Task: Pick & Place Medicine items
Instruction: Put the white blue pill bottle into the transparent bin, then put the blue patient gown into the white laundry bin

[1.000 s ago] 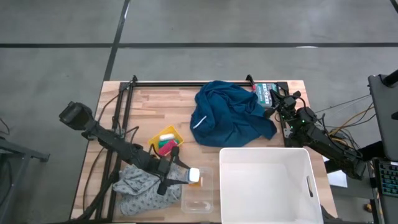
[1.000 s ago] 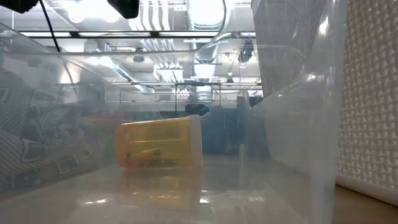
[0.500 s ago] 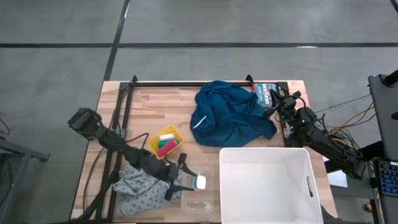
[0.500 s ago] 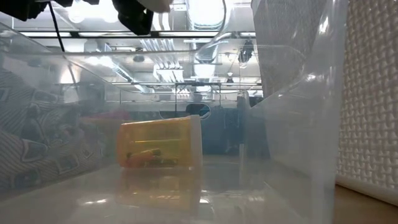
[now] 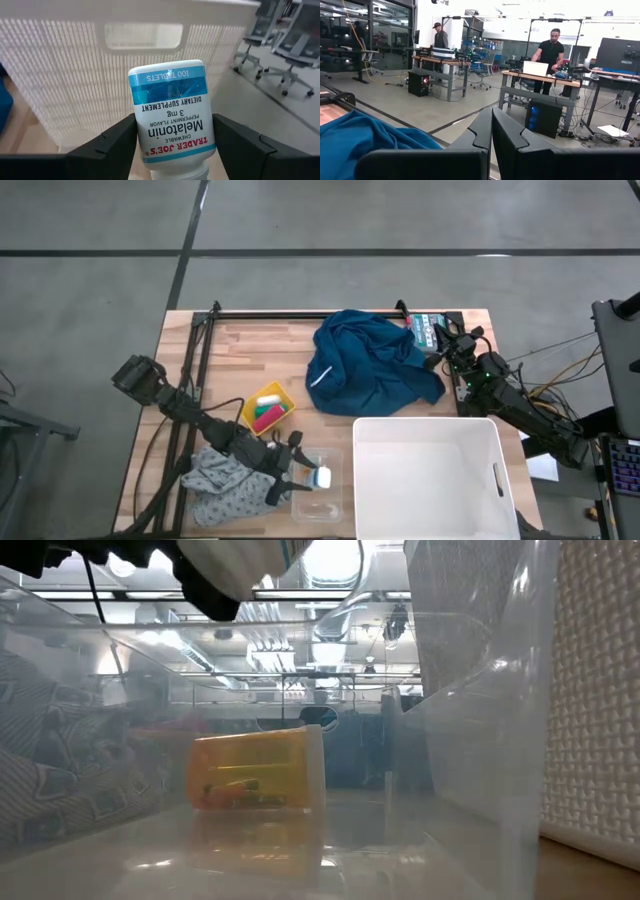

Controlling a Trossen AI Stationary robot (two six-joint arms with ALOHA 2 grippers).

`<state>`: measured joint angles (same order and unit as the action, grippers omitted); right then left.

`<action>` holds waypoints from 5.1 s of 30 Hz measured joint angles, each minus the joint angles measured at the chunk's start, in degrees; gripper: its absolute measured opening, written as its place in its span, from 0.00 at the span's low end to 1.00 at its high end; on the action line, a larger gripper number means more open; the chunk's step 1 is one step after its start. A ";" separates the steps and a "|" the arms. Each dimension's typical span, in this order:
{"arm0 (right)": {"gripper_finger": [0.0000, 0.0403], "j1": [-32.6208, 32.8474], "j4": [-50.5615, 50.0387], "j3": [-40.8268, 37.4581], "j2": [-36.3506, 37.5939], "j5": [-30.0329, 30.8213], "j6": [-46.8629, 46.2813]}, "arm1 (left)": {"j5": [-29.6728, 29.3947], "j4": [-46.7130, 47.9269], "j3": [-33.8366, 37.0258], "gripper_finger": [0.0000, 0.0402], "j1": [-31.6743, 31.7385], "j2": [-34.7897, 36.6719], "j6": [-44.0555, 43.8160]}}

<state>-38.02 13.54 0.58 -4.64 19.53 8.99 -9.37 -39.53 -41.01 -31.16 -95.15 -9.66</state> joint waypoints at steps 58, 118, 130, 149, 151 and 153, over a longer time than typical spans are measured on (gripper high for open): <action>0.02 -0.02 -0.01 0.00 0.00 0.02 0.00 | 4.48 20.32 -14.14 0.61 -0.14 -13.86 -2.34; 0.02 0.00 0.00 0.00 0.00 0.02 0.00 | 4.28 20.35 -14.10 0.75 -0.17 -11.79 -0.82; 0.02 -0.02 0.00 0.00 -0.02 0.01 0.00 | 1.46 21.92 -14.05 0.75 -1.13 -5.52 0.86; 0.02 -0.01 0.00 0.00 -0.02 0.00 0.01 | -22.37 34.15 -13.99 0.76 -3.67 3.69 -1.10; 0.02 0.00 0.00 0.00 -0.02 0.00 0.00 | -24.20 35.88 -13.99 0.76 -3.59 5.14 0.00; 0.02 0.00 0.00 0.00 -0.02 0.00 0.02 | -25.91 37.71 -13.92 0.76 -3.30 7.34 2.48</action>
<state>-38.02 13.54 0.58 -4.67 19.53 9.02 -35.27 -1.82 -54.94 -34.46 -87.81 -7.18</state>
